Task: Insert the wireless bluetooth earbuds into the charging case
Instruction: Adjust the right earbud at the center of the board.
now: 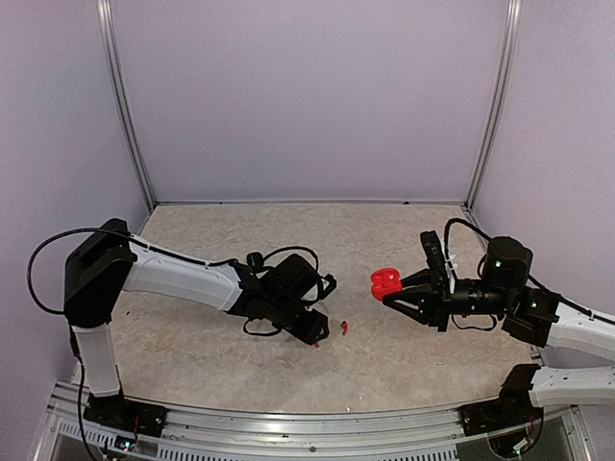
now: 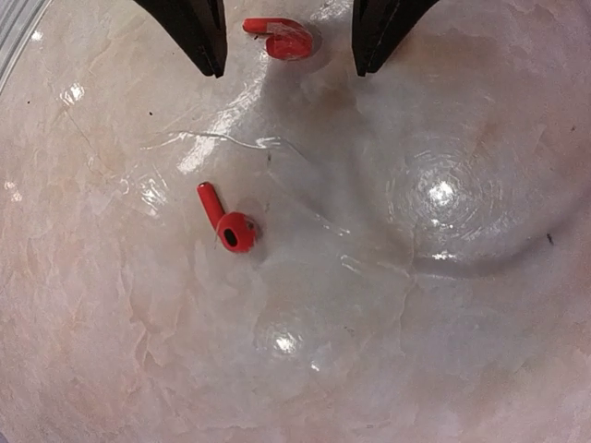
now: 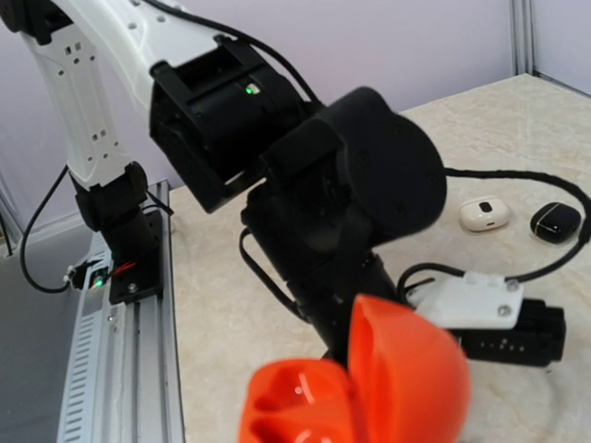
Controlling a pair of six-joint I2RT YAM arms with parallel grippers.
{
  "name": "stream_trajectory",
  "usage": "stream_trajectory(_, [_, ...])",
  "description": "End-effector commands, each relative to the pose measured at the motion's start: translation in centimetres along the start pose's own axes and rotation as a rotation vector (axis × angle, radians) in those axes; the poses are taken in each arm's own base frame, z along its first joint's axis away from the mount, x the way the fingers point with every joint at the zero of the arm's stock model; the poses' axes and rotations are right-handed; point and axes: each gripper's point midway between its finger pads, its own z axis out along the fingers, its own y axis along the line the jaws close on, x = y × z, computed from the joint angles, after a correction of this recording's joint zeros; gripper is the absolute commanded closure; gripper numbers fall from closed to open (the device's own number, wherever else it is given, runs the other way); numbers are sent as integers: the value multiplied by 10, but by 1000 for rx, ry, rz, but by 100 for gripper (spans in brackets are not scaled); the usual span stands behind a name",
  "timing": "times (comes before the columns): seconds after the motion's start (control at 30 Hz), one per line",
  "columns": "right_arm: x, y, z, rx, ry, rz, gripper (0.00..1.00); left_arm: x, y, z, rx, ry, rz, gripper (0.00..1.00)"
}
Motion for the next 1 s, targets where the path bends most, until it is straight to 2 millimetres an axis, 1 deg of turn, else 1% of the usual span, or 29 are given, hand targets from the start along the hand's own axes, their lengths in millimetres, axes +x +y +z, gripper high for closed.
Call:
stream_trajectory(0.0, [1,-3,-1,12,-2,4,100,10,5,6,-58,58,6,52])
stream_trajectory(0.17, [2,-3,-1,12,1,8,100,15,16,9,-123,79,15,51])
stream_trajectory(0.33, [2,-3,-2,15,2,8,100,20,20,8,-156,94,46,46])
stream_trajectory(0.43, [2,-3,-1,14,6,11,100,28,25,8,-197,121,76,45])
stream_trajectory(0.57, [2,-4,-1,15,7,10,100,37,34,4,-232,153,113,45])
stream_trajectory(0.7, [3,-4,0,12,10,12,100,41,31,-2,-221,168,150,41])
stream_trajectory(0.77, [3,-5,0,13,10,14,100,46,33,-3,-235,185,161,39])
stream_trajectory(0.83, [2,-4,0,12,8,13,100,51,38,-4,-249,200,168,40])
stream_trajectory(0.97, [2,-5,0,16,11,11,100,57,48,-9,-265,216,179,44])
